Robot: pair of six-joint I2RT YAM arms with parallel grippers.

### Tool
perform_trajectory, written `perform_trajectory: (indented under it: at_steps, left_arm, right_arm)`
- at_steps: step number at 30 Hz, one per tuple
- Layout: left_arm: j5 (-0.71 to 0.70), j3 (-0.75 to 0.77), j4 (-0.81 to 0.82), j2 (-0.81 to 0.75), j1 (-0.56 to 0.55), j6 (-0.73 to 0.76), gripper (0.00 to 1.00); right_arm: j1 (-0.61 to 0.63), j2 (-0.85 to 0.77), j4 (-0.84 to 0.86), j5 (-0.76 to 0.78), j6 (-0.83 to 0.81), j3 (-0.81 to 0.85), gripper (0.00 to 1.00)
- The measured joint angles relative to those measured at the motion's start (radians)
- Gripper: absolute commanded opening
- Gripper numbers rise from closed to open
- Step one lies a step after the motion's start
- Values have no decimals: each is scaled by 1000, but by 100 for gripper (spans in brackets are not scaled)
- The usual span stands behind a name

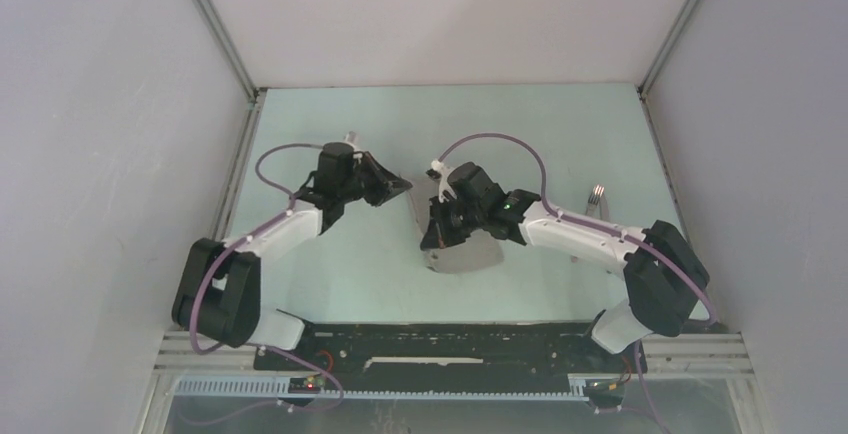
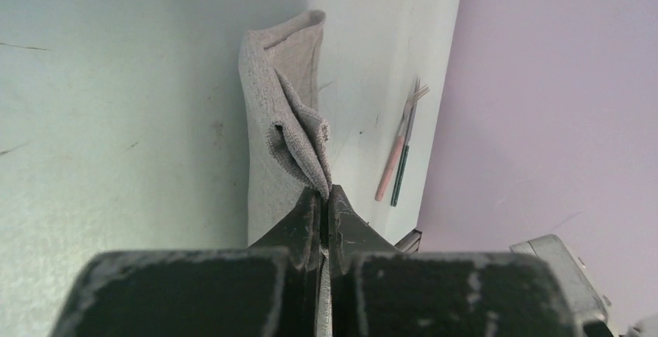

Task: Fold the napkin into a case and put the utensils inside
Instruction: Turn over the upper triangle folded napkin at the center of the board.

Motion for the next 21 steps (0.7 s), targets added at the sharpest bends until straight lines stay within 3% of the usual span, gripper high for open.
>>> perform_trajectory:
  at_steps: [5, 12, 16, 21]
  left_arm:
    - [-1, 8, -142, -118, 66, 45, 0]
    - [-24, 48, -418, -348, 259, 147, 0]
    - [-58, 192, -656, -445, 406, 271, 0]
    - [-82, 335, -787, -459, 424, 397, 0]
  right_arm:
    - [34, 10, 93, -50, 104, 16, 0]
    - [152, 187, 289, -120, 283, 236, 0]
    - [198, 297, 436, -171, 389, 363, 0]
    - [208, 351, 673, -237, 537, 362, 0]
